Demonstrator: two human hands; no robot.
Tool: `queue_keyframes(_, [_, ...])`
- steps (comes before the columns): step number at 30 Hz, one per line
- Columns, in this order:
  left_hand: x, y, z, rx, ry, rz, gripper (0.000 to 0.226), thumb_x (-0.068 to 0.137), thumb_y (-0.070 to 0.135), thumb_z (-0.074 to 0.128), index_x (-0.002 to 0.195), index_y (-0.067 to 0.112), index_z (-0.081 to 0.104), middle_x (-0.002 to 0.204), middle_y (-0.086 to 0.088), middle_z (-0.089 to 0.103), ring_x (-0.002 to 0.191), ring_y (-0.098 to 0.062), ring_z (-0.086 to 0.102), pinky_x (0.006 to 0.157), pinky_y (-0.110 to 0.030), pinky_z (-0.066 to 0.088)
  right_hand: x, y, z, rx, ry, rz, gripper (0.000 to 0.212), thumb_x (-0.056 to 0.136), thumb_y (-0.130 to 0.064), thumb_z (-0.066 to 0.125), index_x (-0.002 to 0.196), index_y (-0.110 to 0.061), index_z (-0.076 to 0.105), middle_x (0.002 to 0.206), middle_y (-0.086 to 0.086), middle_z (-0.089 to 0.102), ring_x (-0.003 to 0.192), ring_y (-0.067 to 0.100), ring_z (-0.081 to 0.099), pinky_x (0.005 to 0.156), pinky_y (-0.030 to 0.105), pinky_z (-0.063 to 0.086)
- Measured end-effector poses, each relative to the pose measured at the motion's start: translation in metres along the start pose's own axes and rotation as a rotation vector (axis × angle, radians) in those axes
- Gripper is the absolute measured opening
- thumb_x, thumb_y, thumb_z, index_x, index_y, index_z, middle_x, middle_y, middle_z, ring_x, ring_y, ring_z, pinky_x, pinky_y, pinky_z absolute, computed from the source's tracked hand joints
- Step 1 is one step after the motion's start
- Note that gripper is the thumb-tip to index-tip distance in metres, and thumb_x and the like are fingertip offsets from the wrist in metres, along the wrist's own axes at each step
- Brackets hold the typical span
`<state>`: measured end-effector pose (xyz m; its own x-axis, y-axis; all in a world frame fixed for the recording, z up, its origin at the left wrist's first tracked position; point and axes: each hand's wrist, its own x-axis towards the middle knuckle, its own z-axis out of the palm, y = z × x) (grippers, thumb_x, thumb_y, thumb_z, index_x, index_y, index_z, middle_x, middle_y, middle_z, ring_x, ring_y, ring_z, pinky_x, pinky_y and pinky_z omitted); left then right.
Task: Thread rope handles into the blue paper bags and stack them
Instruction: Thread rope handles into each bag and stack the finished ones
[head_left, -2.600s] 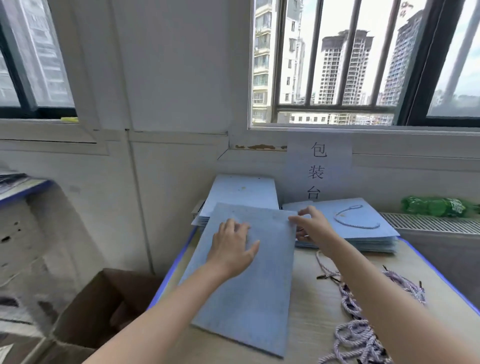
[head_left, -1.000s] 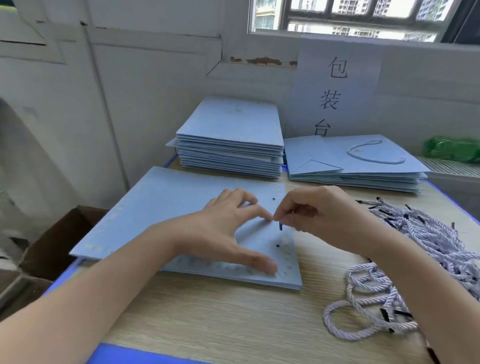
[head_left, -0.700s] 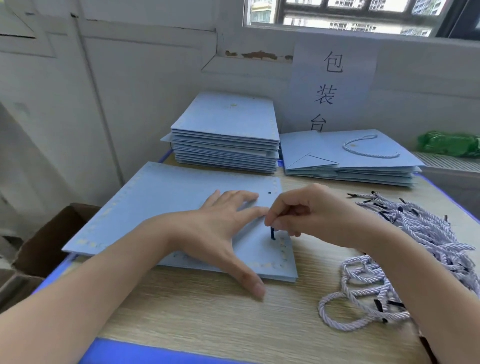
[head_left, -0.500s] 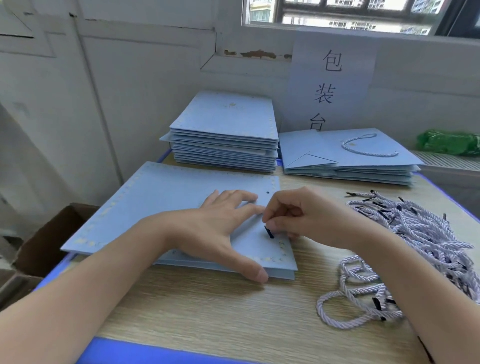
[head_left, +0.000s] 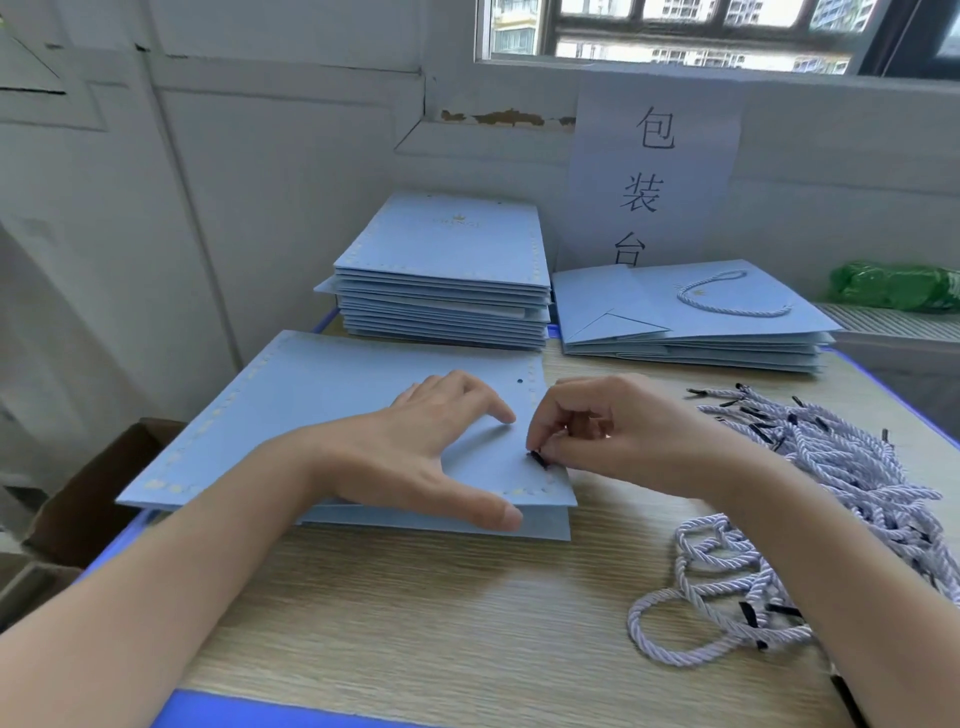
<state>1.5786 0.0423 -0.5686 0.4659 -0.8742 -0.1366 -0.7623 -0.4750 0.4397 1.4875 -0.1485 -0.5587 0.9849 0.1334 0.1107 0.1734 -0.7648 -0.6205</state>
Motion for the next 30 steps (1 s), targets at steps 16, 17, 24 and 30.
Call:
queue_keyframes(16, [0.002, -0.001, 0.002, 0.004, -0.005, 0.02, 0.083, 0.057, 0.083, 0.046, 0.13, 0.046, 0.031, 0.129, 0.028, 0.022, 0.13, 0.004, 0.017, 0.11, -0.024, 0.017, 0.005, -0.001, 0.009, -0.065, 0.109, -0.004, 0.029, 0.083, -0.011, 0.067, 0.071, -0.037, 0.059, 0.074, -0.011, 0.06, 0.064, 0.003, 0.047, 0.062, 0.014, 0.036])
queue_keyframes(17, [0.002, -0.001, 0.002, -0.007, -0.002, 0.013, 0.083, 0.056, 0.083, 0.046, 0.129, 0.046, 0.031, 0.129, 0.028, 0.023, 0.13, 0.003, 0.018, 0.11, -0.024, 0.018, 0.004, -0.003, 0.009, -0.083, 0.081, -0.018, 0.028, 0.083, -0.011, 0.067, 0.072, -0.036, 0.062, 0.078, -0.01, 0.059, 0.064, 0.002, 0.047, 0.063, 0.013, 0.036])
queue_keyframes(24, [0.0, 0.004, -0.001, -0.059, 0.086, 0.046, 0.065, 0.066, 0.072, 0.059, 0.12, 0.041, 0.042, 0.124, 0.024, 0.036, 0.122, 0.007, 0.031, 0.103, -0.014, 0.026, -0.002, -0.004, -0.007, -0.081, 0.225, 0.04, 0.03, 0.085, -0.004, 0.057, 0.079, -0.031, 0.07, 0.086, -0.012, 0.057, 0.067, 0.0, 0.05, 0.062, 0.01, 0.036])
queue_keyframes(30, [-0.002, 0.003, -0.006, -0.253, 0.335, 0.149, 0.042, 0.07, 0.059, 0.065, 0.107, 0.038, 0.062, 0.105, 0.021, 0.062, 0.11, 0.006, 0.053, 0.101, -0.021, 0.038, 0.001, -0.002, -0.01, 0.075, 0.223, 0.284, 0.034, 0.085, -0.021, 0.06, 0.052, -0.026, 0.065, 0.045, -0.004, 0.053, 0.043, 0.008, 0.041, 0.049, 0.025, 0.032])
